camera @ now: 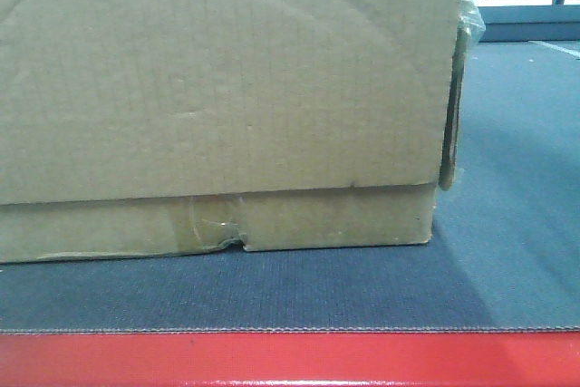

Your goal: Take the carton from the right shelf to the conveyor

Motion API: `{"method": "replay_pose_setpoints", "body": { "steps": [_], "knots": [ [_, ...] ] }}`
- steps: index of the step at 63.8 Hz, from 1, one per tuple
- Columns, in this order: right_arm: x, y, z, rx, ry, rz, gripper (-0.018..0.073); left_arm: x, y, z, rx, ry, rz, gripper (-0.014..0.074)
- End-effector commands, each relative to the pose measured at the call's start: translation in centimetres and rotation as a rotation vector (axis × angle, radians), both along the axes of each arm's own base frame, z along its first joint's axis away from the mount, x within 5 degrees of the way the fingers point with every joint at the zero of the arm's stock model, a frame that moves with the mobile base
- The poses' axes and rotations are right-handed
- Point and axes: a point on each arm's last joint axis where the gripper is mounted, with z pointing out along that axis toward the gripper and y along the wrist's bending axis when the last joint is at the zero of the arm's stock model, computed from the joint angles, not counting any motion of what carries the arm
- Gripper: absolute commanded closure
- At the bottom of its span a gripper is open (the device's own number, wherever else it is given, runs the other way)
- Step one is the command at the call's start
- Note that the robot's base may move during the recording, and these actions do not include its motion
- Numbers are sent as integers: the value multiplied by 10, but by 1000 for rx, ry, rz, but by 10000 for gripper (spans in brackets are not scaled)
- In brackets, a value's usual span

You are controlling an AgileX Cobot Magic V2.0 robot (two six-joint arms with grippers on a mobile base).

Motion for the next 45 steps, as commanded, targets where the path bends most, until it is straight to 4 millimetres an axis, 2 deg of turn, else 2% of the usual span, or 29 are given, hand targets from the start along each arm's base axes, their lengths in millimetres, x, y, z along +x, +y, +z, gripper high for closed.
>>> {"method": "replay_pose_setpoints", "body": {
  "steps": [1, 4, 8, 13, 16, 23, 33, 41, 45],
  "knots": [
    [-11, -26, 18, -10, -36, -49, 258, -11, 9, 1, 12, 7, 25, 118],
    [-14, -37, 22, -28, -33, -73, 362, -14, 14, -4, 14, 18, 39, 189],
    [-19, -55, 24, -59, -34, -119, 508, -21, 22, -15, 14, 47, 67, 345],
    [-26, -72, 20, -107, -45, -172, 635, -28, 31, -31, 2, 74, 93, 539],
    [-30, -80, 15, -134, -55, -197, 635, -32, 35, -41, -13, 86, 104, 636],
    [-44, -92, -6, -192, -84, -229, 632, -45, 44, -66, -43, 109, 130, 580],
    [-71, -98, -48, -191, -128, -235, 632, -67, 48, -100, -49, 127, 128, 584],
    [-96, -101, -86, -180, -167, -233, 632, -87, 47, -116, -57, 90, 106, 584],
    [-110, -103, -98, -171, -198, -234, 632, -98, 47, -122, -63, 53, 94, 584]
  ]
}}
